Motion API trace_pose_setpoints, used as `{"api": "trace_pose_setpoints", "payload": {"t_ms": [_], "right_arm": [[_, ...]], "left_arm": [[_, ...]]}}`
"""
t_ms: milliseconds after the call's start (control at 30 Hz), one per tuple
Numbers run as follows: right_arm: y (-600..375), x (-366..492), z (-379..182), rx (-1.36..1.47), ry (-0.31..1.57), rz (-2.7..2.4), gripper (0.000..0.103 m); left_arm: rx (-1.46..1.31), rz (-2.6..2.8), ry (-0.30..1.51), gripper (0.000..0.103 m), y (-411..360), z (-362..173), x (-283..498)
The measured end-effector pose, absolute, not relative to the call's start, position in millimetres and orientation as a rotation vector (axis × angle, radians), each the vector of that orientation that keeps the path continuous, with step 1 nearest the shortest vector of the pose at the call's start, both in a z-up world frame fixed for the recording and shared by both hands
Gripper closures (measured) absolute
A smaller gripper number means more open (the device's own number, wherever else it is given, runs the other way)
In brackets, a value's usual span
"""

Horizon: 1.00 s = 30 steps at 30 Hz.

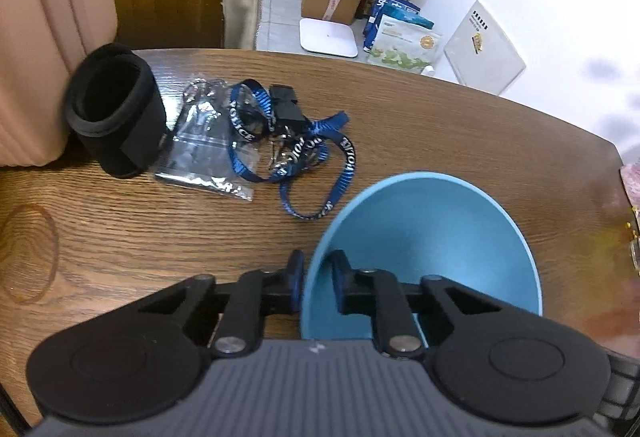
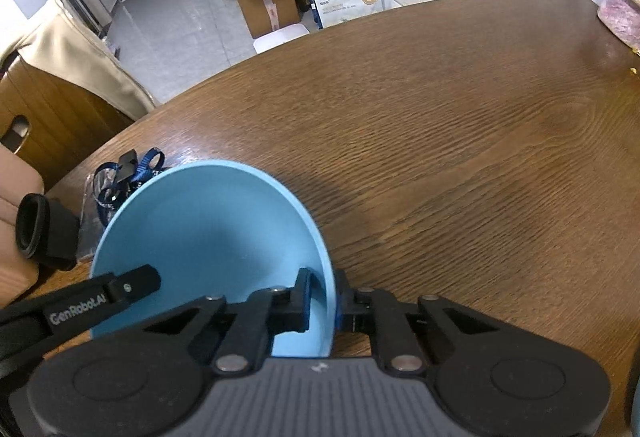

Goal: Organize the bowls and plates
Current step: 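Lift and carry the gripped blue bowl toward the bowl stack with both tools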

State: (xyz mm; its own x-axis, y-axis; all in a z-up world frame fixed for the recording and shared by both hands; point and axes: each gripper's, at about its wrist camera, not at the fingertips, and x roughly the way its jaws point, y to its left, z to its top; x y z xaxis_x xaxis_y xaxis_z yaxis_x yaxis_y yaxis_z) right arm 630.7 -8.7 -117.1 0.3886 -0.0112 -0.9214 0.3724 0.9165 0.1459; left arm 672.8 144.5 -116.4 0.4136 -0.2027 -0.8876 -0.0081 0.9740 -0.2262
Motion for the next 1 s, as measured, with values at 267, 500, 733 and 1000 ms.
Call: {"api": "trace_pose_setpoints", "payload": {"t_ms": [267,500,733,1000], "right_arm": [[-10,627,-115,0.366,1.136,-0.249,0.094],[-7,621,-111,0.357,1.115,-0.247,0.095],[-4,611,-102,0.354,1.091,-0.238,0.095],[-2,592,-84,0.358,1.052,-0.240,0.095]], "left_arm": [[-0.215,-0.126,1.130,0.088,146,-118,670],[-0.228,-0.127,1.124,0.088,150,-116,664],[-0.236,-0.129,1.105,0.088,153,-104,656],[-0.244,-0.141,1.076,0.088,153,-85,639]]}}
